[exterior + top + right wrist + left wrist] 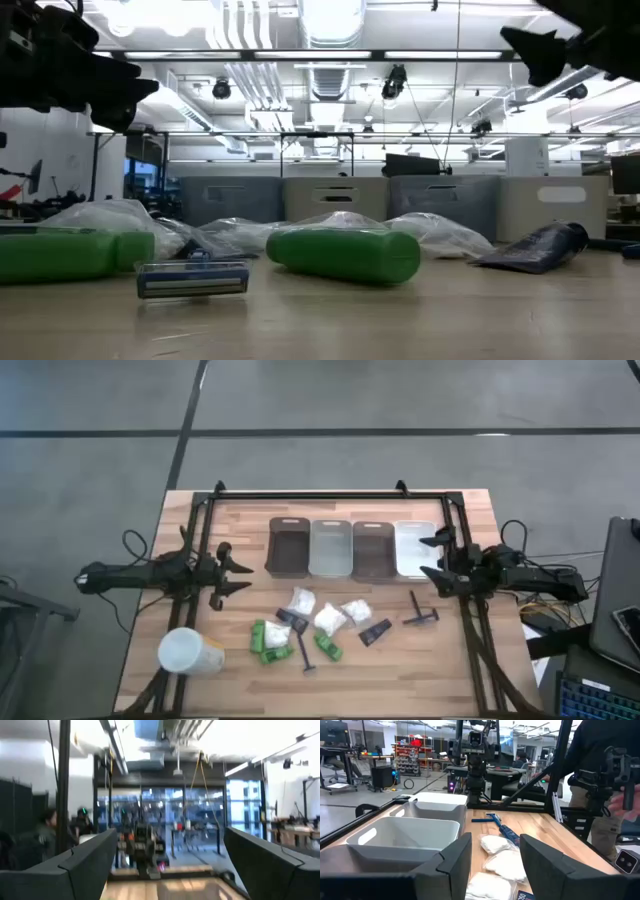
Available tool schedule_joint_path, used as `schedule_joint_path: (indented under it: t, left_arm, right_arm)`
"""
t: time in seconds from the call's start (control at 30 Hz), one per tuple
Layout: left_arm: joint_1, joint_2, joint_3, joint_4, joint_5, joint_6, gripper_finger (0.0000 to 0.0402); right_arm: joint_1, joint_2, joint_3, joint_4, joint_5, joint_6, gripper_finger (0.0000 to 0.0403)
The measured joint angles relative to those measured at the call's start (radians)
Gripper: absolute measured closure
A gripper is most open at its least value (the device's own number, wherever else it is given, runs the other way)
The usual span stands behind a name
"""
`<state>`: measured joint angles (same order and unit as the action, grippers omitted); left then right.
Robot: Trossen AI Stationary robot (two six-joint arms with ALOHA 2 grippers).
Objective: Pick & Place Travel size toiletries
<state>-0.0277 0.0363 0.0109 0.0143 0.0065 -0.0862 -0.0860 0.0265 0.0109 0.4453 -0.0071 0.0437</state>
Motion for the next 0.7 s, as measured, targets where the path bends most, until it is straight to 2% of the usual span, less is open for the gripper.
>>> schedule_joint_path:
  t: [0.13,0.7]
  left_arm:
    - [0.000,0.000,0.000,0.000,0.000,0.000,0.0229]
    - [0.000,0.000,0.000,0.000,0.000,0.000,0.0229]
  right_arm:
    - [0.001,0.000,0.000,0.068,0.000,0.032,0.0039]
    - [0.001,0.001,-0.001,0.058,0.000,0.032,0.0039]
